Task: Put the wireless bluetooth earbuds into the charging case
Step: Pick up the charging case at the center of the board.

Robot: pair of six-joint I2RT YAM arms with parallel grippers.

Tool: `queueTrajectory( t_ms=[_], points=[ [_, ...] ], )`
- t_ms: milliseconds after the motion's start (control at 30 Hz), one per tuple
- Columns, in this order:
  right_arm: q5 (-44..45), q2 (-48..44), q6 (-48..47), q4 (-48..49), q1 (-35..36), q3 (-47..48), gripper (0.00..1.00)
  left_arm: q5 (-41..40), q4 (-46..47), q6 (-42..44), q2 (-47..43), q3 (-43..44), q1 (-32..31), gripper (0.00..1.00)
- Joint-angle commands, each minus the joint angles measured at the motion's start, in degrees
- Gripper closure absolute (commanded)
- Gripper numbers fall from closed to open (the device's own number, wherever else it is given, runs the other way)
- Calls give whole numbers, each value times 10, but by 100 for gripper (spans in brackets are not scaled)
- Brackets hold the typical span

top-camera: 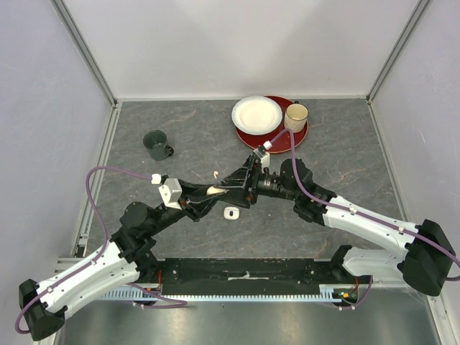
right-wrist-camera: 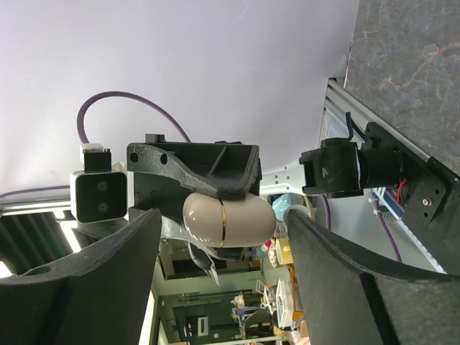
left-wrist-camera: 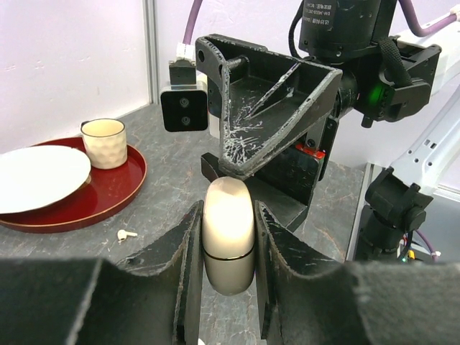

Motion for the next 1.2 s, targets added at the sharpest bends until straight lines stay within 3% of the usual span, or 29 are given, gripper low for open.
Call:
queueTrajectory(
  t_ms=[0,400,767,833,900,1033,1167],
  points=[
    [-12,-3,23,27,0,-5,22,-11,35,9,-7,1,-3,98],
    [-28,20,130,168,1,-52,27,-1,29,10,-8,2,-3,98],
    [-22,23,140,183,1,-50,41,4,27,6,-7,-2,-3,98],
    [-22,22,142,183,0,-49,45,4,27,4,-6,-4,-3,98],
    [-23,21,143,188,1,-49,56,2,27,2,-7,-5,-3,98],
    [-27,23,140,194,1,-47,63,3,27,-2,-4,-7,-3,98],
    [-27,24,135,195,1,-45,76,-1,26,-14,-1,-6,-3,91]
  ],
)
